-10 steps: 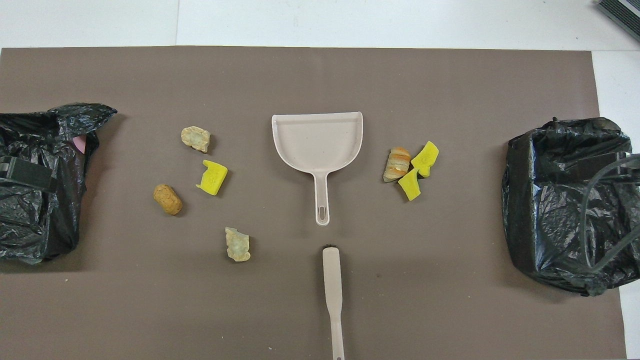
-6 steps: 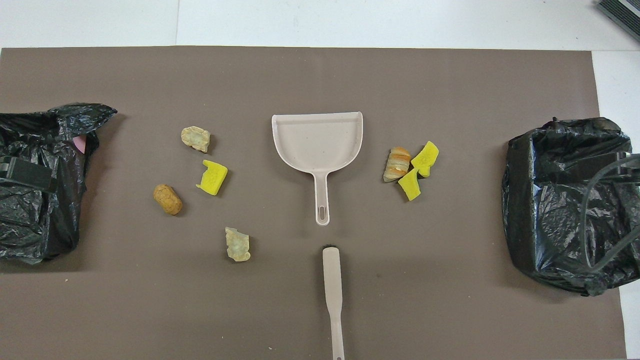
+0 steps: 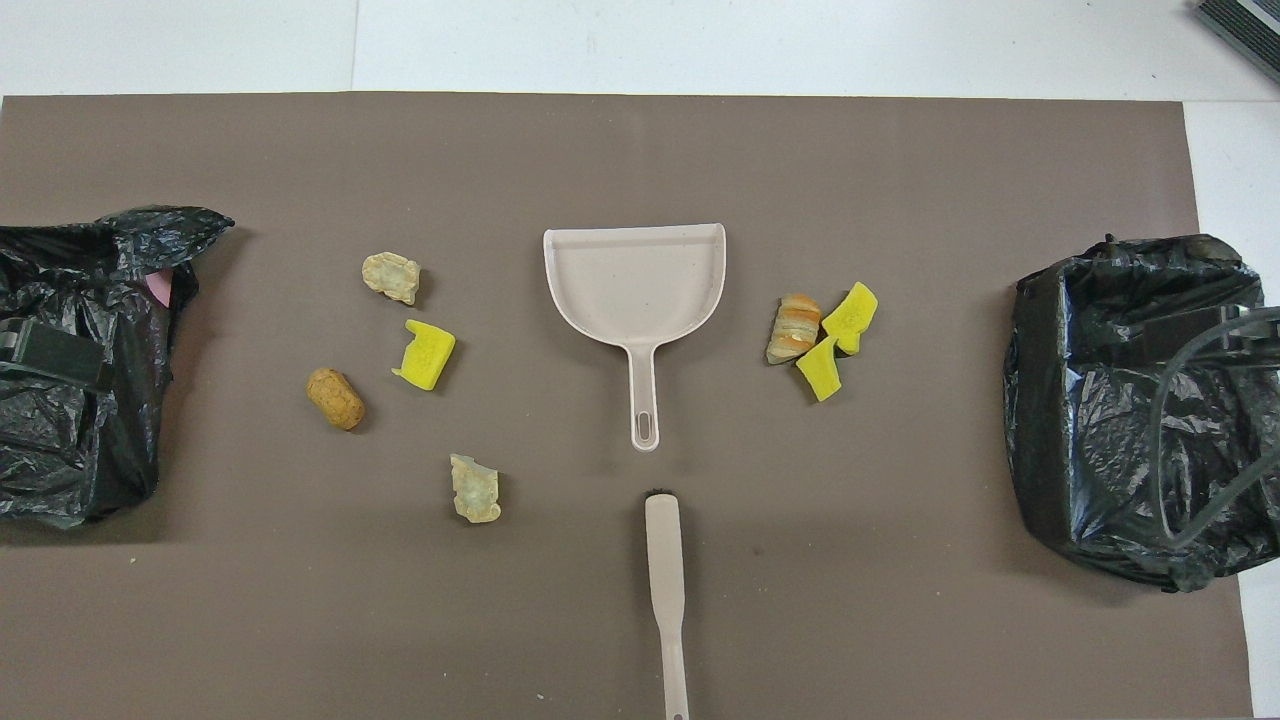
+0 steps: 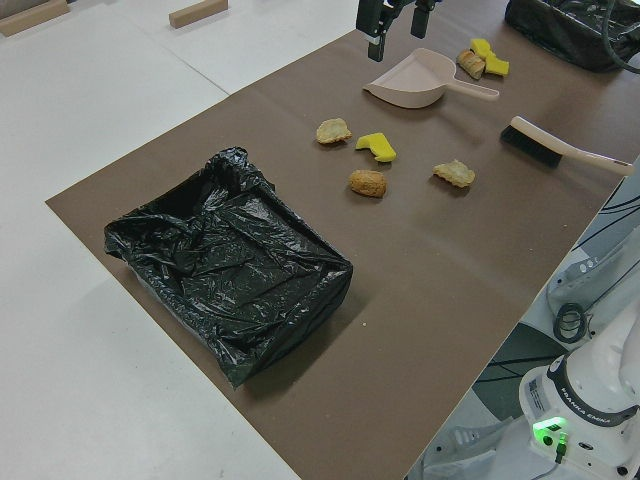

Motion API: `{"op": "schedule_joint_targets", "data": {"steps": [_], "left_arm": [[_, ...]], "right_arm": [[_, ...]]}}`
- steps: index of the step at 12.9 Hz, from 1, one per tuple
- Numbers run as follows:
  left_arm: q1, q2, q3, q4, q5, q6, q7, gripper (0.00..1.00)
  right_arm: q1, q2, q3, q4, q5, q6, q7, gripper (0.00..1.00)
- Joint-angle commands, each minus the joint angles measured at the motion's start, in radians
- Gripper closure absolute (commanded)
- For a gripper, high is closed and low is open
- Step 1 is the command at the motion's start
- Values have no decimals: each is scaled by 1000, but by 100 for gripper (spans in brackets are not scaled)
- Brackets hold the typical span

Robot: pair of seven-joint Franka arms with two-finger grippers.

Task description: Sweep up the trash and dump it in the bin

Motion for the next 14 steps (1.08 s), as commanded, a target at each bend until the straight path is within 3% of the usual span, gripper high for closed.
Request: {"op": "schedule_joint_targets", "data": {"steps": [1,8,12,14], "left_arm": [[1,-26,3,-24,-24,-16,9,0],[-21,-75,-4,-192,-200,96,9,0],[-175,-95,-10,-321,-220,222,-11,0],[-254,-119,-10,-401,-220,318,-109,0]], "right_arm": [[-19,-5,4,-5,3,13,-19,0],[-18,-2,4,-5,6,41,-16,0],[-19,-1,1,-5,6,64,-16,0],[-19,-4,0,-8,6,55,-16,0]]}}
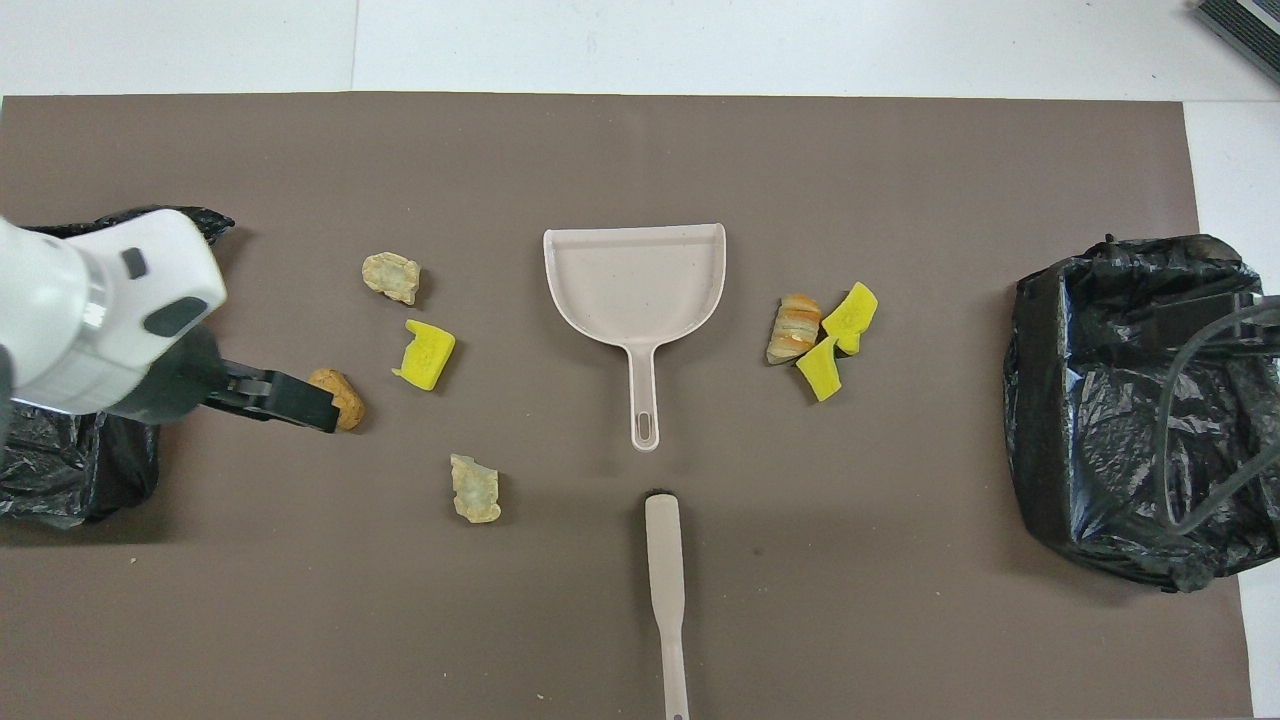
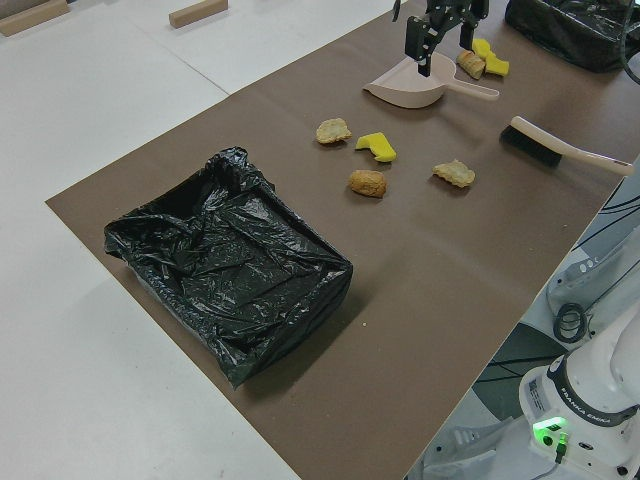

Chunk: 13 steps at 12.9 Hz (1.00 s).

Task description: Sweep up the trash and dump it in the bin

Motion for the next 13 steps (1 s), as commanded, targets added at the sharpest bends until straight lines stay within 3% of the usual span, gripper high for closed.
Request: {"op": "schedule_joint_targets", "data": {"steps": [1,9,13], "left_arm": [[-123,-77,14,-150,-8,127,-133,0],[-449,-66,12,-306,-5,296,-431,0],[-607,26,12,-360,-3,473,-644,0]], "right_arm": [[-15,-4,-1,-12,6,18,-16,0],[-39,-7,-1,-20,9,30,-19,0],[-39,-12,-1,-22,10,6,-19,0]]}}
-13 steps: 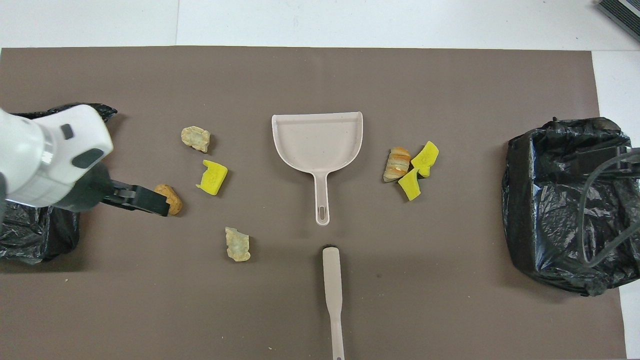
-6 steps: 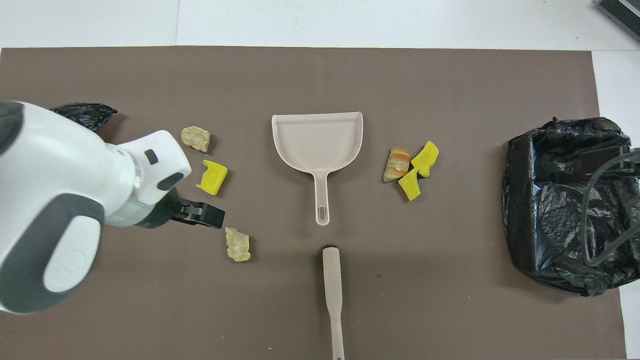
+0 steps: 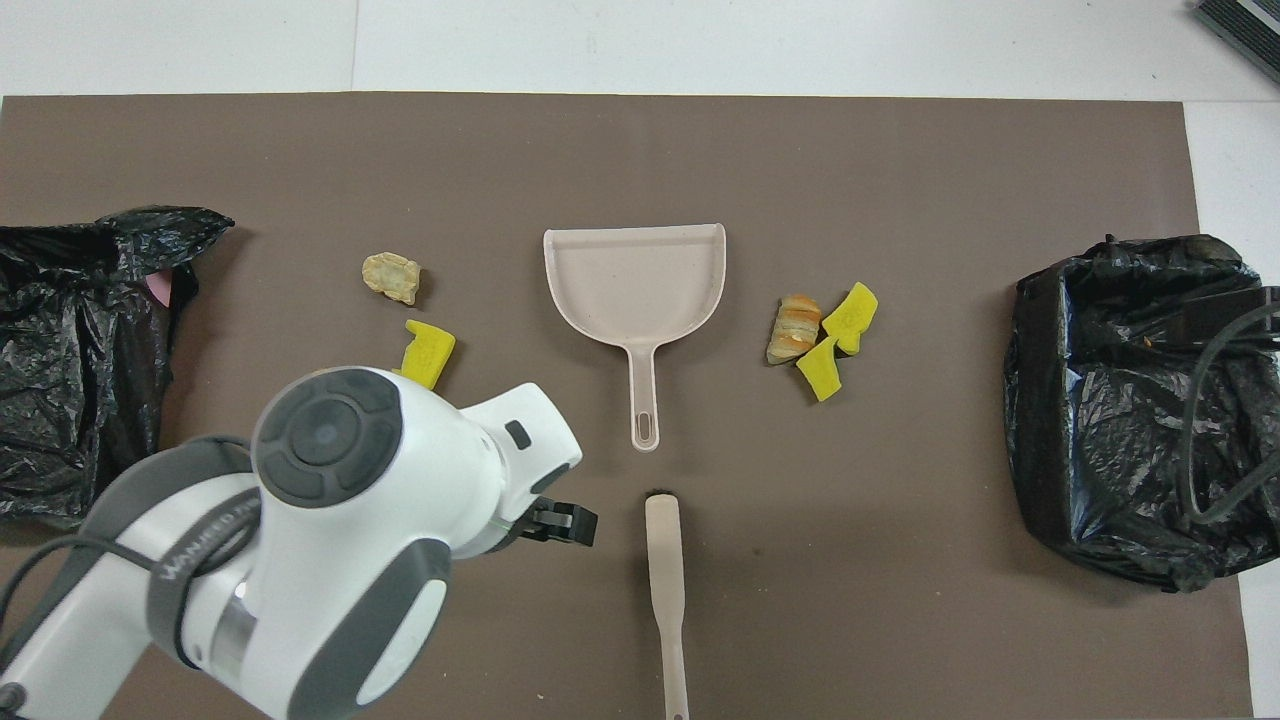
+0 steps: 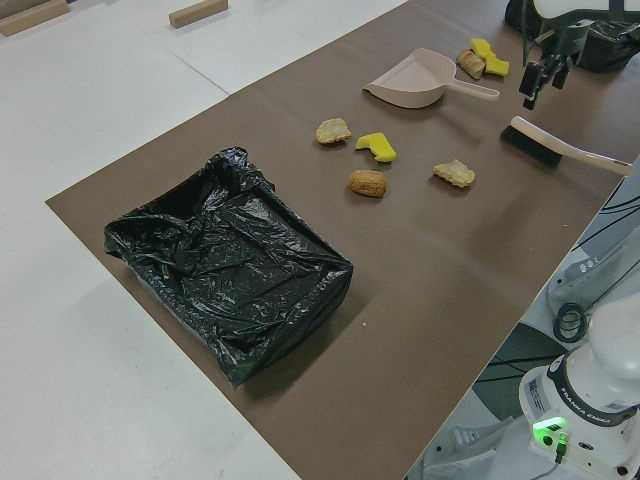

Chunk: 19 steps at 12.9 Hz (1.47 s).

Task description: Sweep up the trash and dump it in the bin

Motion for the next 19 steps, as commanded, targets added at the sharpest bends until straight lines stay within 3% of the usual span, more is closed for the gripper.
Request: {"op": "schedule_joint_targets", "data": {"steps": [1,5,9,12,14,17,19], "left_arm": [[-115,33,21,-61,-2,126,-129,0],[-215,40,21,-133,-1,232,-245,0],[-278,47,21,-168,10,234,-243,0],[-345,128,23,-165,44,261,-280,0],[-350,129,23,-165,62,260,-303,0],[-348,129,24,-159,70,249,-303,19],[-341,125,26,-154,70,233,-301,20]], "right_arm": [[-12,-14,4,-19,10,-6,-19,0],[-13,-12,4,-20,10,-1,-20,0],[-12,-14,6,-20,12,-6,-20,0],[-12,-15,6,-20,18,-9,-20,0],[-12,-16,6,-17,18,-10,-17,0],[-7,-19,7,-20,16,-32,-33,0],[-5,-25,9,-31,20,-32,-33,0]]}}
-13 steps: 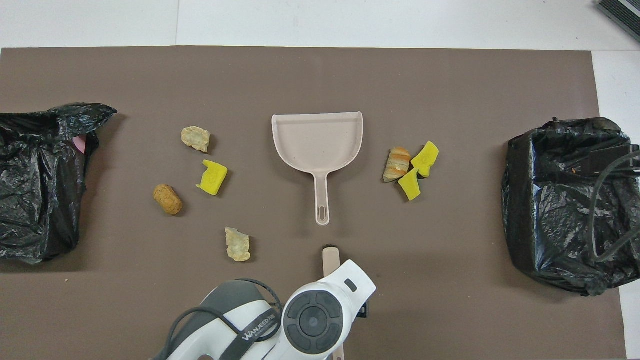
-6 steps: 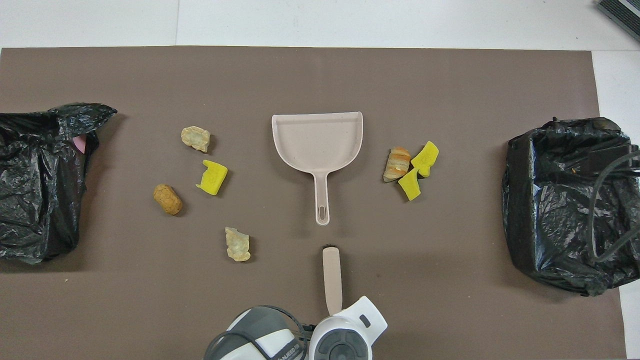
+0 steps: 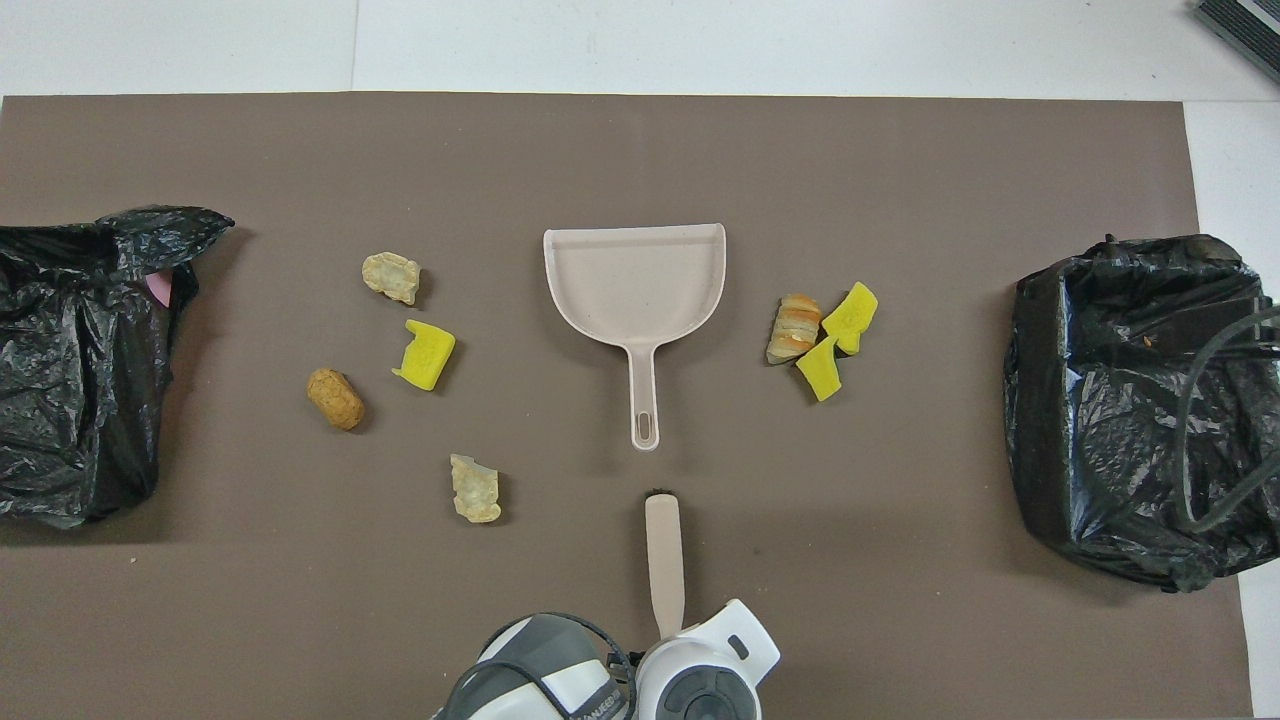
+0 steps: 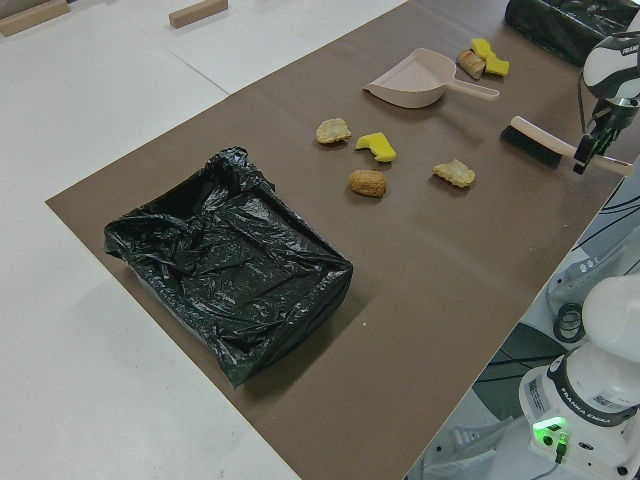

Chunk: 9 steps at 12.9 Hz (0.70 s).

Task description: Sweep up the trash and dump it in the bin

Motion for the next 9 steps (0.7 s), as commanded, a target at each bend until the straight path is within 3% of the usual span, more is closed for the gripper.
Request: {"op": "schedule_joint_targets", "data": {"steps": [1,2,3,5,6,9], "left_arm": [[-9,-16,17,4,23,-18,-21,21],[-6,-17,17,8,26,-32,-24,32],[-5,-19,17,8,26,-39,-24,56],[6,-28,21,8,38,-49,-16,93],[14,-30,21,14,40,-59,-16,100],[65,-59,34,39,41,-136,-5,100]], "right_arm": [[-8,-23,3,-26,19,-11,-29,0],[-13,-26,3,-32,19,-11,-30,0],[-13,-32,3,-38,19,-9,-30,0],[-13,-34,3,-41,19,-9,-30,0],[-13,-34,3,-41,19,-11,-30,0],[-16,-45,0,-56,19,-9,-30,0]]}}
